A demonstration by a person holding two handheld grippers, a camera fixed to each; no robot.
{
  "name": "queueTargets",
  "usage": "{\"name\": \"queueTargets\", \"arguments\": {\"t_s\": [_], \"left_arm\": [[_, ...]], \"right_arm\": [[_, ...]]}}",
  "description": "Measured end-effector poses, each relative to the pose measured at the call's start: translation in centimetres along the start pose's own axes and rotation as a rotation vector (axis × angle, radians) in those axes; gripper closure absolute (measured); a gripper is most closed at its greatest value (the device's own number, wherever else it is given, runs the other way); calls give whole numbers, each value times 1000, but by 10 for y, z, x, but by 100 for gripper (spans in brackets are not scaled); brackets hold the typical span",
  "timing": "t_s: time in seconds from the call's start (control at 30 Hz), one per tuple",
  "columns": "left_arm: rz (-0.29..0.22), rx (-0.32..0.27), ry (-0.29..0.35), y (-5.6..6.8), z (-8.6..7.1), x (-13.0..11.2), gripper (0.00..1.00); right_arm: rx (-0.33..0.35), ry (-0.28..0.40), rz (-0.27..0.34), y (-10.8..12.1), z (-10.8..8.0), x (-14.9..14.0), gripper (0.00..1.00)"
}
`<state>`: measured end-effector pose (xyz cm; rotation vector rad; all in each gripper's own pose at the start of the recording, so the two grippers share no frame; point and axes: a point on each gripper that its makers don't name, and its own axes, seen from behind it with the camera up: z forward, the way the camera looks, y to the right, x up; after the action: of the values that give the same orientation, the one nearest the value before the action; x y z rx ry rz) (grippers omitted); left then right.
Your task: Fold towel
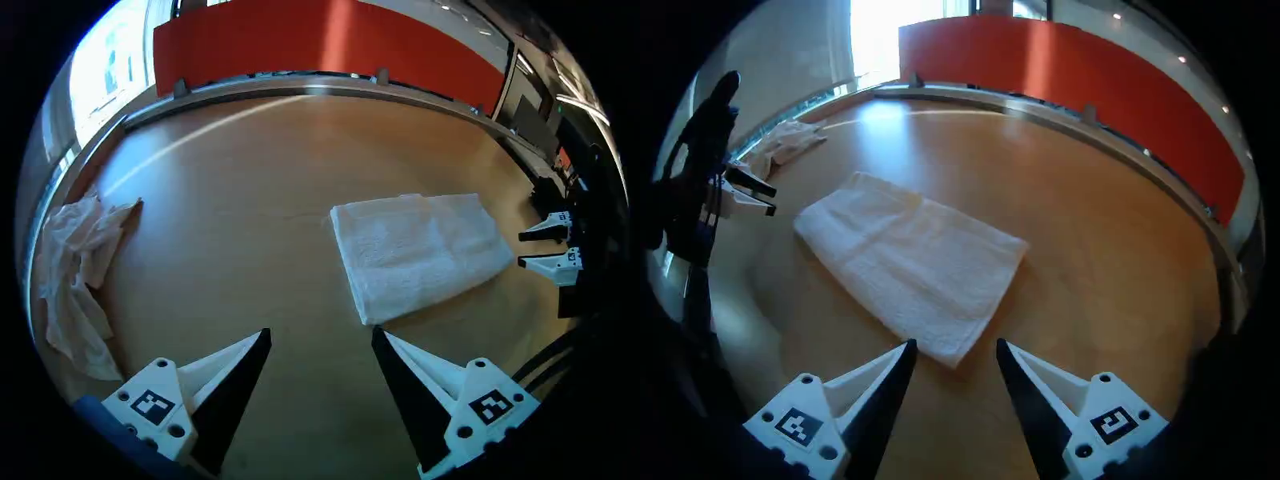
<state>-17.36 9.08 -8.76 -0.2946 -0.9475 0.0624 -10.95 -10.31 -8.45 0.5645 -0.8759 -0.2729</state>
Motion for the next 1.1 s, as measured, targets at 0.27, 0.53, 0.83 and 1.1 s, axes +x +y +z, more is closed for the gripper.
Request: {"name": "queueTargets", "arguments": {"t_s": [0.27, 0.53, 0.83, 1.1], "left_arm": [[-17, 24, -1, -6, -12, -15, 6], [-36, 37, -6, -11, -21, -25, 6], [-39, 44, -10, -17, -26, -32, 6], [-39, 44, -10, -18, -28, -33, 6]], "right_arm": [[15, -28, -61, 4, 7, -7, 24], [27, -46, -94, 9, 13, -12, 28], [38, -69, -107, 8, 20, -19, 49], [41, -73, -91, 8, 21, -20, 86]]}}
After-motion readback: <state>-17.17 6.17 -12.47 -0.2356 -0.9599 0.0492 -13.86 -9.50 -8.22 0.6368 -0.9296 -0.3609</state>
